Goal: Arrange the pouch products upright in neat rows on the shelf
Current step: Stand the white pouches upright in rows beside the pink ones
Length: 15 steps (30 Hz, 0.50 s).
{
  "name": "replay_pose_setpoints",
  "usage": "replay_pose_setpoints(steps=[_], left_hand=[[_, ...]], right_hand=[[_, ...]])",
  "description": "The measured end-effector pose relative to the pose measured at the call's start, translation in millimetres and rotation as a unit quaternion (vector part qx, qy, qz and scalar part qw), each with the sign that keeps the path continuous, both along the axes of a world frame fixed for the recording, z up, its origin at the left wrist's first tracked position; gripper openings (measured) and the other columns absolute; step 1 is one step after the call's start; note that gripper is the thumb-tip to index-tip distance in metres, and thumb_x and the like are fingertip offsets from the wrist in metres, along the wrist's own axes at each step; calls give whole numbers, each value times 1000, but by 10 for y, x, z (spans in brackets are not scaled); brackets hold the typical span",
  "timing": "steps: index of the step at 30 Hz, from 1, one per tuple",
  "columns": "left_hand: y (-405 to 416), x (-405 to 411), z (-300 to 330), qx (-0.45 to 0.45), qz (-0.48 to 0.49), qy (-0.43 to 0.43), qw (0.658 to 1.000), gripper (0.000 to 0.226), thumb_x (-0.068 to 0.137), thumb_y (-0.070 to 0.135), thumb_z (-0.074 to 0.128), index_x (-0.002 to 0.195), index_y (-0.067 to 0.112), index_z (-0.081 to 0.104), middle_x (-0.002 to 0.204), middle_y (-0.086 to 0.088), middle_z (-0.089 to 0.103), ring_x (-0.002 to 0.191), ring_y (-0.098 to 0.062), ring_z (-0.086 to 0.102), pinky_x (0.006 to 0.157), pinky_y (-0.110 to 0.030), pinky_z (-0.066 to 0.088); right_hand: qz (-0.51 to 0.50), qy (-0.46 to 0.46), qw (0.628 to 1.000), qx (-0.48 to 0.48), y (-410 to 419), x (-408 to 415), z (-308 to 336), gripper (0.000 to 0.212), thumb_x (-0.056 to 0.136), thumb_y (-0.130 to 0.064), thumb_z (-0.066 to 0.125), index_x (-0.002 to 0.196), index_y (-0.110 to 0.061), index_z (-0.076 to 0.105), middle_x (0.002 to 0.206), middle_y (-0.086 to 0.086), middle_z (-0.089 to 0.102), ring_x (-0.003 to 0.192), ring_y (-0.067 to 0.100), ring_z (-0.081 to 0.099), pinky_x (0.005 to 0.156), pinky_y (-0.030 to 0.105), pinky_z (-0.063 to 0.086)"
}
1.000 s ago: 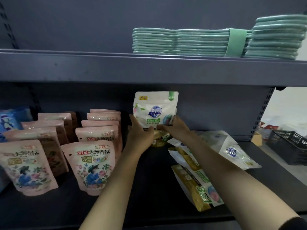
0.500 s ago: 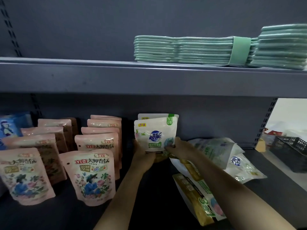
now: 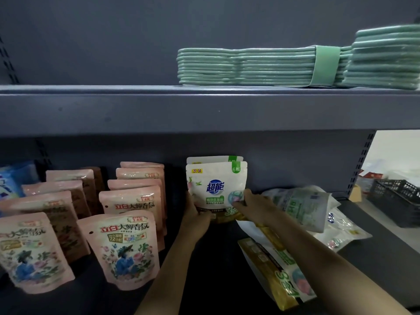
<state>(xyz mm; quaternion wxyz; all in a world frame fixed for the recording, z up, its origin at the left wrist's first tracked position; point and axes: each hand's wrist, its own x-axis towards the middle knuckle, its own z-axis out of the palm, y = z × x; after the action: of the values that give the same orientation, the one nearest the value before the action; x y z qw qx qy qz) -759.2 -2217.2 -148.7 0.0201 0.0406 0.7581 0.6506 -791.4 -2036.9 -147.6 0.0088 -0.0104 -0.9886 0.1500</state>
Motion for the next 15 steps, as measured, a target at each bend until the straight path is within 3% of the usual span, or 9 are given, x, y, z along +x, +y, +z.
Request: replay_pose_setpoints(steps=[3, 15], left_hand=[[-9, -11, -21, -11, 2, -3, 1000, 90, 83, 1, 51, 145, 41, -1, 148, 7, 34, 131, -14, 37, 93, -27, 36], [14, -12, 22, -13, 34, -23, 999, 83, 84, 10, 54, 146, 34, 4, 147, 3, 35, 128, -18, 41, 91, -27, 37]], right_hand=[[-3, 4, 1000, 5, -4, 29, 15, 47, 95, -51, 34, 117, -9, 42, 124, 12, 59, 112, 31, 57, 96, 40, 41], [5, -4, 1000, -30, -47, 90, 37, 51, 91, -46, 51, 120, -5, 42, 128, 13, 57, 114, 31, 55, 96, 40, 42]])
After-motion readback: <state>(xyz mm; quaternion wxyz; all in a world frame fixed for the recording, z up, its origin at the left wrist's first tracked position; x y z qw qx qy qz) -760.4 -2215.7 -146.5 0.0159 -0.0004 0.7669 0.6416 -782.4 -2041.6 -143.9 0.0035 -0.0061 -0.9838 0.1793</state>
